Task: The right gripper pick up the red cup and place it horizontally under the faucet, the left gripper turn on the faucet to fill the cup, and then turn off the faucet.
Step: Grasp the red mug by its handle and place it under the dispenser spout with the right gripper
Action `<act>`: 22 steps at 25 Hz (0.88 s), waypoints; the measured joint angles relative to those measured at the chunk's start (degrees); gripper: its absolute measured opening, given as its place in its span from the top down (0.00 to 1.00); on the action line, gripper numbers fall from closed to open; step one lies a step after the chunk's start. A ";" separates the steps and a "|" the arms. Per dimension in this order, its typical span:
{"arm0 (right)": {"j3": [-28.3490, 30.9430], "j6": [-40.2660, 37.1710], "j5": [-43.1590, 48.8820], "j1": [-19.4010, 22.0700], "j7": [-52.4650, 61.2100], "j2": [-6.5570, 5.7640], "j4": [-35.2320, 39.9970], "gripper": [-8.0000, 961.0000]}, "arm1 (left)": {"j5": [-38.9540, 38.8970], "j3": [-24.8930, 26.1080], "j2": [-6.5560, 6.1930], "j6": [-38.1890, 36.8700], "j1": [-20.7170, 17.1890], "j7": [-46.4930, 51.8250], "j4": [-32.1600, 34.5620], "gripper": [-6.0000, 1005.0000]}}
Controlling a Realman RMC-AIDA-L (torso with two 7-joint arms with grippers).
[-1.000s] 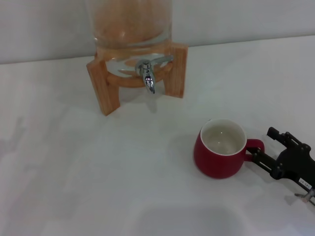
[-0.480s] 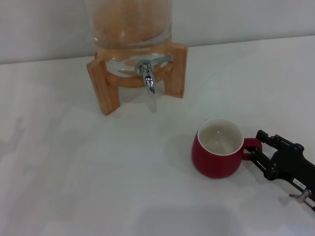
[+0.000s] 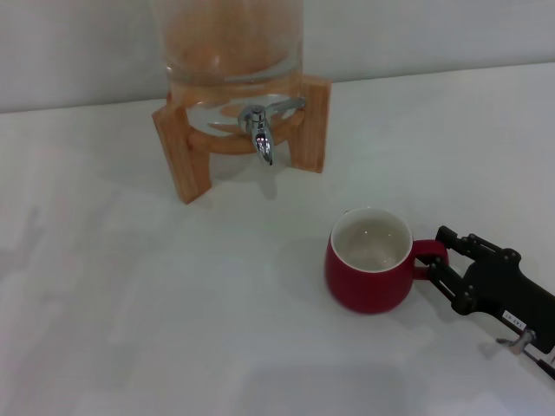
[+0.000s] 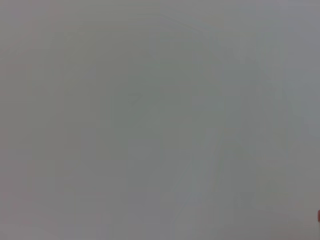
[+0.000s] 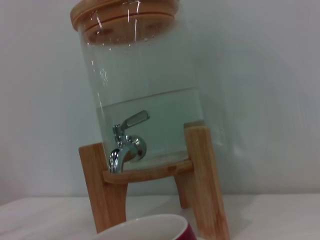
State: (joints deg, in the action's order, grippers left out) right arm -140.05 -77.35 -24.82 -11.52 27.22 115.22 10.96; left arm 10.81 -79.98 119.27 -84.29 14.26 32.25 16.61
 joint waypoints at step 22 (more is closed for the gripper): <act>0.39 1.51 0.13 -0.43 0.03 0.00 0.20 0.72 | 0.00 0.00 0.00 0.00 -0.03 0.00 0.00 0.13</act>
State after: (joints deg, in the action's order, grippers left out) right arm -139.66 -75.84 -24.69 -11.95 27.25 115.22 11.16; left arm 10.81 -79.98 119.27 -84.29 14.24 32.25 16.61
